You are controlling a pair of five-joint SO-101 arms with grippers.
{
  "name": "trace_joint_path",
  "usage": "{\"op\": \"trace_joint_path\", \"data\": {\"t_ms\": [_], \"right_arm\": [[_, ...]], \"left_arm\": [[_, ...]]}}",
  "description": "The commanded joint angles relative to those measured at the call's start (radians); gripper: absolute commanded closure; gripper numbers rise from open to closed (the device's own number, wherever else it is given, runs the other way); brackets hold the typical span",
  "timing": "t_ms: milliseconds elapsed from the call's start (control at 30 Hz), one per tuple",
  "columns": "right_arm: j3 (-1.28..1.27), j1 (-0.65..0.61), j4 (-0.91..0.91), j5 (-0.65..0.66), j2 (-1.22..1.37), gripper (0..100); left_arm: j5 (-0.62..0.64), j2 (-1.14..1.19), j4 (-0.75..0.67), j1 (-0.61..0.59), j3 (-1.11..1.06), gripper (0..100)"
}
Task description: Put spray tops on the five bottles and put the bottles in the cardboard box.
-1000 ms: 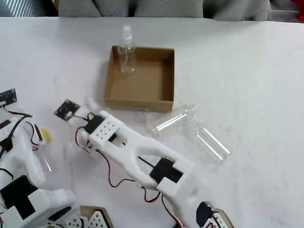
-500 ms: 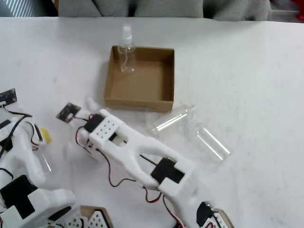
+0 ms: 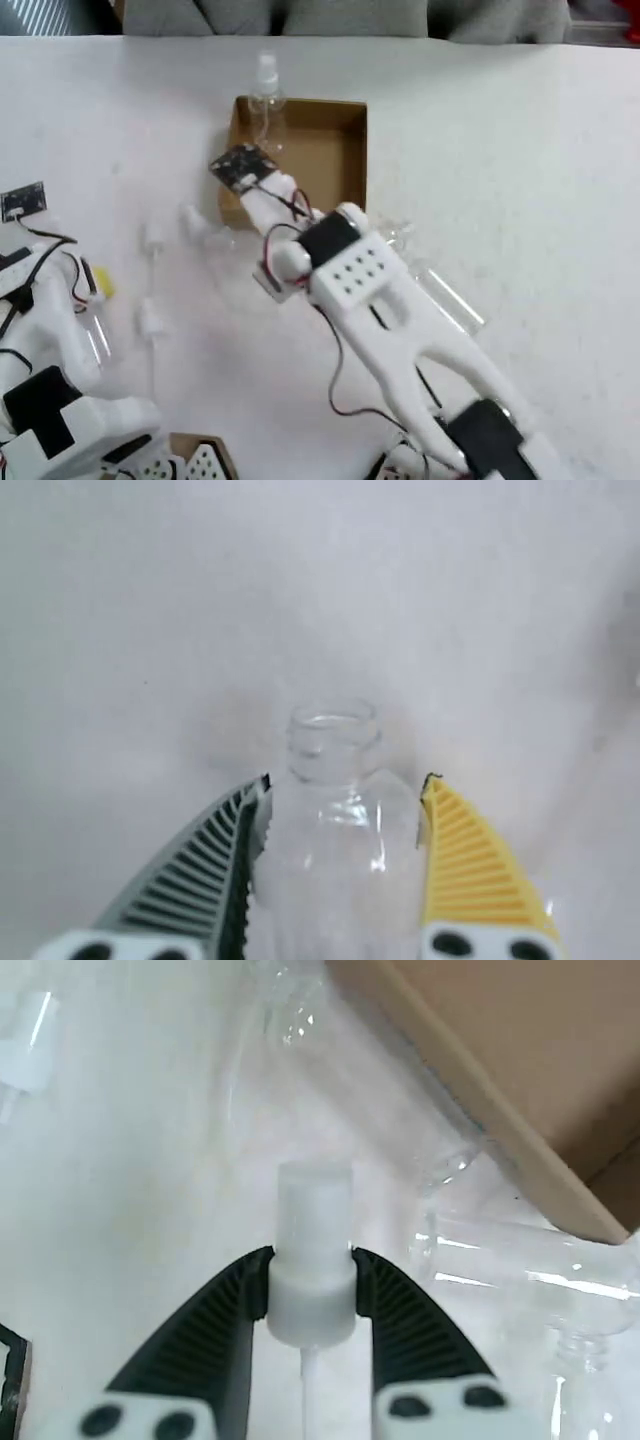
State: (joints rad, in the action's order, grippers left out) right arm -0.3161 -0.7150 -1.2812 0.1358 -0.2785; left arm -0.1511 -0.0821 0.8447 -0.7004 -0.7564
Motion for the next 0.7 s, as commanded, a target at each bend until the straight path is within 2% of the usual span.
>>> {"op": "trace_joint_path", "data": {"t_ms": [0,133,300,500,667], "right_arm": [[-0.054,0.033,0.042,0.005,-0.206,98.1],[-0.095,0.082,0.042,0.005,-0.389,98.1],[-0.114,0.193,0.088,0.011,-0.576,98.1],[-0.115,0.277,0.236,0.012,-0.751,98.1],[-0.115,0.326,0.427,0.012,-0.843,98.1]], "left_arm": [[0.015,-0.091,0.069,0.044,0.071,88],[0.015,-0.291,0.153,0.094,0.086,88],[0.015,-0.579,0.189,0.189,0.091,88],[0.017,-0.877,0.129,0.34,0.08,88],[0.017,-1.021,0.029,0.409,0.08,88]]}}
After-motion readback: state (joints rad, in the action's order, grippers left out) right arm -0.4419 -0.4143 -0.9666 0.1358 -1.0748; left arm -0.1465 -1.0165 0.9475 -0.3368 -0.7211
